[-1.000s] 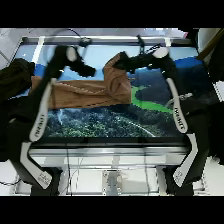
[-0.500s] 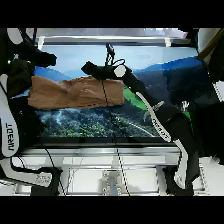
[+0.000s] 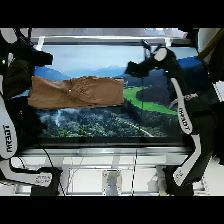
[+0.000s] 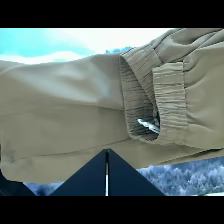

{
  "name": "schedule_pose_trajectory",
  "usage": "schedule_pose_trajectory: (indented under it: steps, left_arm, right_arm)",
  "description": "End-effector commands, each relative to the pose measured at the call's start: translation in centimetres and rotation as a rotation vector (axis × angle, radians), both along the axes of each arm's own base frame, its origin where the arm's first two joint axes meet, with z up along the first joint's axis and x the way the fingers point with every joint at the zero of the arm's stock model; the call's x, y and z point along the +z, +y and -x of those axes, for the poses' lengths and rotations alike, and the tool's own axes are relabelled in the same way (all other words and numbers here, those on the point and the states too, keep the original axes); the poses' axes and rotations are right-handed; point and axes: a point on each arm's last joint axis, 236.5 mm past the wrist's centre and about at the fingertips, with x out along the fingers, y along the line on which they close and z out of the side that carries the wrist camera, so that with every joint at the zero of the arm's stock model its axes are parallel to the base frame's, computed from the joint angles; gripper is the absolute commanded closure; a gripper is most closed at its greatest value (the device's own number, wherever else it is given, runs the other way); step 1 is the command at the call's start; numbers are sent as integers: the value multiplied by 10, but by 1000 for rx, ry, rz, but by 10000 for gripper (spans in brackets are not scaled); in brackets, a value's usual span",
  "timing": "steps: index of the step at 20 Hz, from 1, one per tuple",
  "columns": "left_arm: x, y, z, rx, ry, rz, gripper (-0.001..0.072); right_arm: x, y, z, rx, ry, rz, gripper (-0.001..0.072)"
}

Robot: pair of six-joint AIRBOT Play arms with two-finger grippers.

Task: Fold the clothes and pants, and hang the long-sleeved shirts on hangers.

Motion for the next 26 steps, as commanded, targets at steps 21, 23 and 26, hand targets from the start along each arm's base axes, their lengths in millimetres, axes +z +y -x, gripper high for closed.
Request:
schedule_pose_trajectory:
  steps: [21, 23, 26]
  left_arm:
    - [1, 0, -1, 10, -6, 6, 698]
    - [0, 0, -1, 10, -5, 6, 698]
    - [-6, 0, -3, 10, 7, 5, 699]
  right_arm:
    - [-116, 94, 22, 22, 323, -469, 149]
    - [-109, 104, 19, 21, 306, -498, 621]
    - [-79, 106, 28, 128, 302, -525, 681]
